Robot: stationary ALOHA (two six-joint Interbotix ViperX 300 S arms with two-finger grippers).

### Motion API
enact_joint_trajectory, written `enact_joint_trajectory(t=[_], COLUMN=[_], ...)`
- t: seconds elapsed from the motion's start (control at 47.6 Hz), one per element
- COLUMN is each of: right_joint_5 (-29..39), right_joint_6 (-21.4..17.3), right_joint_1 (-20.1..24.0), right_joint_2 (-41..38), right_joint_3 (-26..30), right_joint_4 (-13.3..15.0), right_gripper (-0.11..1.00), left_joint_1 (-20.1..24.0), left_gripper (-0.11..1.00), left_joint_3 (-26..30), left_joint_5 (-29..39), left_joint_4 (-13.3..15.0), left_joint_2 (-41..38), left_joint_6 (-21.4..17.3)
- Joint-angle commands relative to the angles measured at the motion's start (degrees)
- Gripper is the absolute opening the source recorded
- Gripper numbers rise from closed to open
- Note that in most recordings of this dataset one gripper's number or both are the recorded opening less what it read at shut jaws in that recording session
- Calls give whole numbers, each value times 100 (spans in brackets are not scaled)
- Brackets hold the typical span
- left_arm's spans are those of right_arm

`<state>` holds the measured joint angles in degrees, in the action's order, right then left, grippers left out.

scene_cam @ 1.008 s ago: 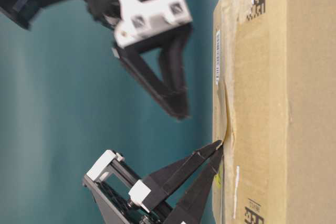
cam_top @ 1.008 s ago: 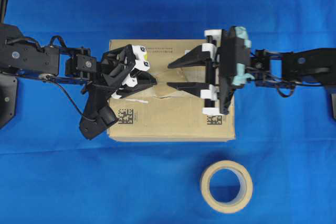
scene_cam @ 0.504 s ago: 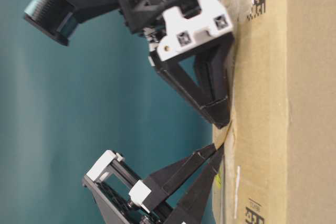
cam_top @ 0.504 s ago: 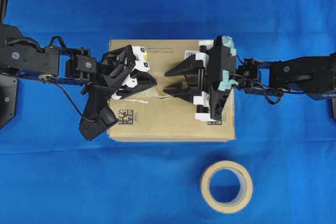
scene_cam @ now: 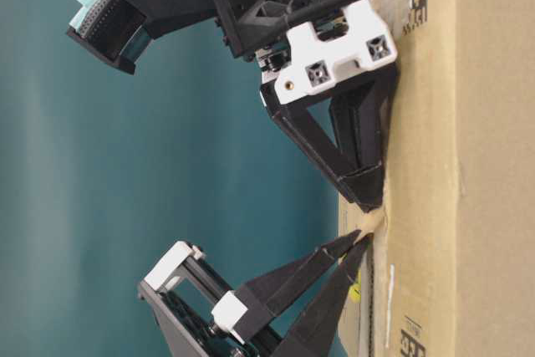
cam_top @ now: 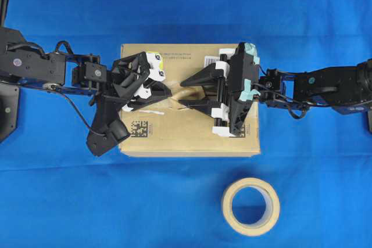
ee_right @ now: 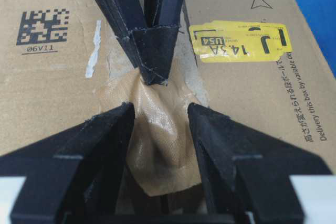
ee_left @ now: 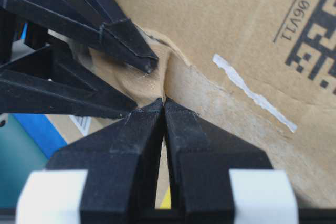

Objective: Apply tape along the seams of the closed cardboard box to seal it securely.
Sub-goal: 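Hold the tape with both grippers and smooth it along the seam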

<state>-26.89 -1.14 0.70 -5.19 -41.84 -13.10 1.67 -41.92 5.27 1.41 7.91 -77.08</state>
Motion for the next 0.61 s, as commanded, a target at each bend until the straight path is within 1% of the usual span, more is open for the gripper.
enact_joint_trajectory(t=[0.0, 0.315, 0.42, 0.588], right_joint_5=[-9, 9, 9, -9], right_joint_6=[0, 9, 9, 9], right_joint_1=[26, 44, 44, 35], right_joint_2=[53, 53, 53, 70], right_joint_3=[35, 35, 18, -18], right_joint_4=[-26, -26, -18, -26], right_gripper=[48, 48, 48, 48], left_joint_1=[88, 202, 229, 237], left_gripper=[0, 2, 11, 34], left_joint_3=[53, 97, 114, 202], left_joint_5=[62, 167, 185, 316], left_joint_4=[18, 9, 9, -18], left_joint_2=[44, 44, 44, 35], left_joint_6=[18, 35, 35, 26])
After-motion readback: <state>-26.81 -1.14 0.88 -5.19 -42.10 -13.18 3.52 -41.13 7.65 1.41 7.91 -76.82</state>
